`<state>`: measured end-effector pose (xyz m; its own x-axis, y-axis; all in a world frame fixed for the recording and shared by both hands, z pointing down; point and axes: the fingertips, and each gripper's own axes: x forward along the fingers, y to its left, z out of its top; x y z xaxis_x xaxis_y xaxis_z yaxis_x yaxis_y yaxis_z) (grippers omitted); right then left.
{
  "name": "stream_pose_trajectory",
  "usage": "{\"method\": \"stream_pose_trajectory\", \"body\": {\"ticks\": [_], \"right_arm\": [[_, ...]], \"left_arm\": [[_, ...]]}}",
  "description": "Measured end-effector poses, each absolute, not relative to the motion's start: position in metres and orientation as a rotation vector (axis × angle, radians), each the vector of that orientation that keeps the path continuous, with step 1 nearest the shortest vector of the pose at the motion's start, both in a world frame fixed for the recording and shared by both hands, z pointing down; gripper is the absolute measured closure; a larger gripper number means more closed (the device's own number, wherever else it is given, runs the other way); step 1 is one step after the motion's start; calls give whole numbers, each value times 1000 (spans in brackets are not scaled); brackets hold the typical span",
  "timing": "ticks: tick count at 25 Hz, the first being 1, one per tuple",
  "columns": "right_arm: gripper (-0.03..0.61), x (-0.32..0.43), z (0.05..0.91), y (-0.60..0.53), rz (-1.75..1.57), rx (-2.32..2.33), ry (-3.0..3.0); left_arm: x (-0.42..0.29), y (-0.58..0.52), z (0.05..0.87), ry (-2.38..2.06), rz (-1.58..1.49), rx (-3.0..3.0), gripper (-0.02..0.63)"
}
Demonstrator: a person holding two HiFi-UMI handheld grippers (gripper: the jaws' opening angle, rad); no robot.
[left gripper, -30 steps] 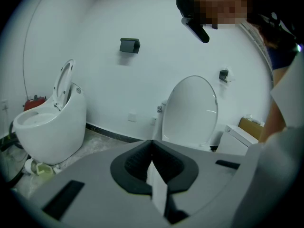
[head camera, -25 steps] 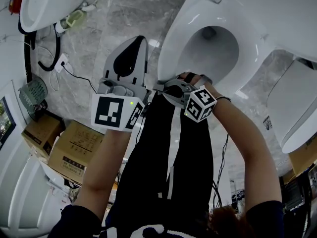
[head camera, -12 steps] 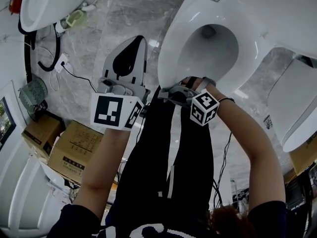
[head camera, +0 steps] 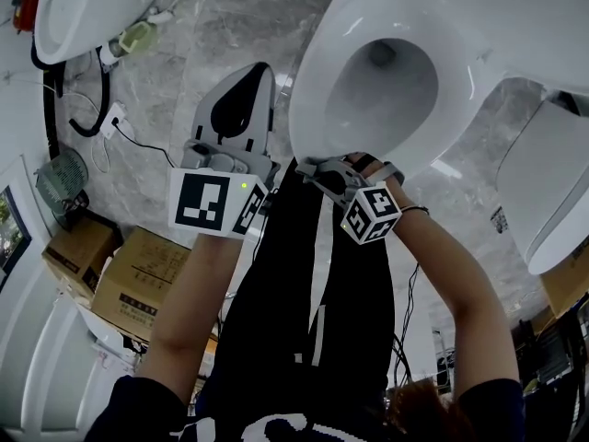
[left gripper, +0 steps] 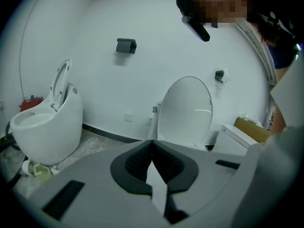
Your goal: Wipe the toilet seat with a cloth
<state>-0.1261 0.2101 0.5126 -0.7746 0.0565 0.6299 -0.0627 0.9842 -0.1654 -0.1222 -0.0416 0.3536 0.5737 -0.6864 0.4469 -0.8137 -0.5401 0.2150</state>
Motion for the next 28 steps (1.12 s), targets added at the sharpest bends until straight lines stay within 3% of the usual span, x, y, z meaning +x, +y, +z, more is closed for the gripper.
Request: {"method": "stream_pose_trajectory", "body": {"ticks": [7, 16, 23, 28], "right_arm": [[554, -120, 516, 206, 464, 262, -2299], [554, -97, 520, 190, 935, 985, -2074], [554, -65, 531, 185, 1028, 1347, -1849], [554, -50, 535, 193, 989, 1355, -1806]], "left_arm": [[-115, -39, 349, -1190, 438, 2422, 603], [-103, -38, 350, -1156, 453, 2440, 603], [-91, -33, 352, -1124, 462, 2454, 603], [-83, -29, 354, -1106, 470, 2457, 603]]}}
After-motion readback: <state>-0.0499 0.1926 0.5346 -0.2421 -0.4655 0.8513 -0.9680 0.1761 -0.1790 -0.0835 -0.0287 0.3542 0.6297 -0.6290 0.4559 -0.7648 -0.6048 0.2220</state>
